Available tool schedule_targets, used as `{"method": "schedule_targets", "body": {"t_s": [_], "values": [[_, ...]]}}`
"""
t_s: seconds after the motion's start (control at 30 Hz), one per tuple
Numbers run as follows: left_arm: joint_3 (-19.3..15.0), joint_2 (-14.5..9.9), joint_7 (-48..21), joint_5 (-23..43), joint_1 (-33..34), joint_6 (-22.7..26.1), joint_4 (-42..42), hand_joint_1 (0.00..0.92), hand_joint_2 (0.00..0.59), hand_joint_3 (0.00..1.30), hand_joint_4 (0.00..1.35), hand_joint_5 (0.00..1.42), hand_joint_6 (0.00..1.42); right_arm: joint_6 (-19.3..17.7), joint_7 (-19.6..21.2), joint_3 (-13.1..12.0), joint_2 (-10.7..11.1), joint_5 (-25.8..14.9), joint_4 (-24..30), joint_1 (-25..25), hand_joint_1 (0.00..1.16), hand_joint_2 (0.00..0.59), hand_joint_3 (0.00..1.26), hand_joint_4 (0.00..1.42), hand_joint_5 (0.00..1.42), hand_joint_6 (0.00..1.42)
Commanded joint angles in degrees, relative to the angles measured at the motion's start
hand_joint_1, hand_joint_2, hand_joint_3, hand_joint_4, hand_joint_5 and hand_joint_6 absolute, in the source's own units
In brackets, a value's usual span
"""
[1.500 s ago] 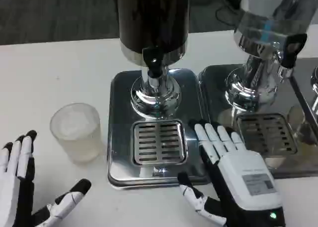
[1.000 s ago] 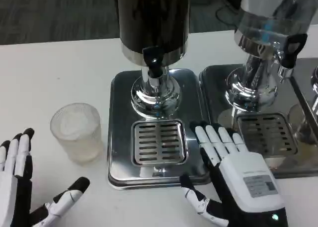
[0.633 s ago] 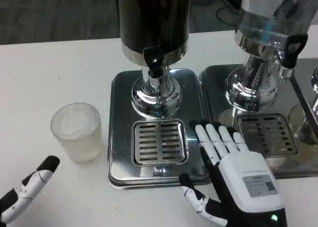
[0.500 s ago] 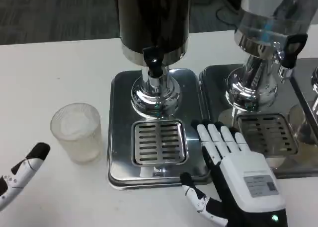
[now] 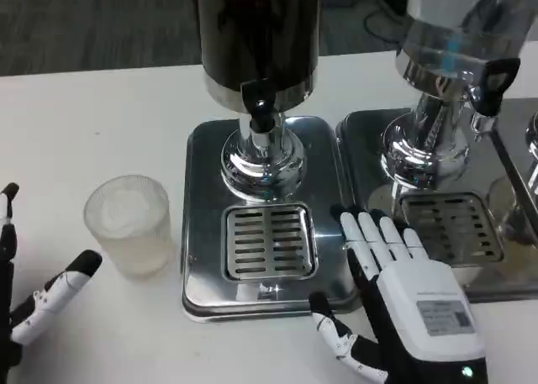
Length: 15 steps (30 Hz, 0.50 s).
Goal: Grasp the cup under the faucet to collect the drink, then remove the cup.
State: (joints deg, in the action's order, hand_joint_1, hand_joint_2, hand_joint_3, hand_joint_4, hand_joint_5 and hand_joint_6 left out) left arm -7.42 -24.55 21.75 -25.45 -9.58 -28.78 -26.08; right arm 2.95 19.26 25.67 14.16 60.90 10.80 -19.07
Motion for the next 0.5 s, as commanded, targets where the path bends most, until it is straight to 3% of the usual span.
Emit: {"method": "schedule_targets", "body": {"t_s": [0.03, 0.27, 0.5], "values": [[2.2, -1.7, 1.0, -1.0, 4.3, -2.3, -6.6, 0.000, 0.000, 0.00, 0.00, 0.00, 0.00, 0.3, 0.7, -0.3, -0.4, -0.6, -0.8, 0.6, 0.31, 0.411, 0.00, 0.00, 0.00, 0.00], [8.2, -3.2, 0.3, -3.6, 12.9, -1.6, -15.0, 0.078, 0.000, 0.00, 0.00, 0.03, 0.00, 0.3, 1.2, 0.3, -1.1, 0.0, -1.3, 0.6, 0.32, 0.405, 0.00, 0.00, 0.00, 0.00], [11.5, -3.8, -0.2, -3.2, 15.9, -3.3, -18.1, 0.071, 0.000, 0.00, 0.00, 0.05, 0.01, 1.1, 1.6, -0.1, -1.6, -0.1, -1.0, -0.1, 0.33, 0.403, 0.00, 0.00, 0.00, 0.01]]}}
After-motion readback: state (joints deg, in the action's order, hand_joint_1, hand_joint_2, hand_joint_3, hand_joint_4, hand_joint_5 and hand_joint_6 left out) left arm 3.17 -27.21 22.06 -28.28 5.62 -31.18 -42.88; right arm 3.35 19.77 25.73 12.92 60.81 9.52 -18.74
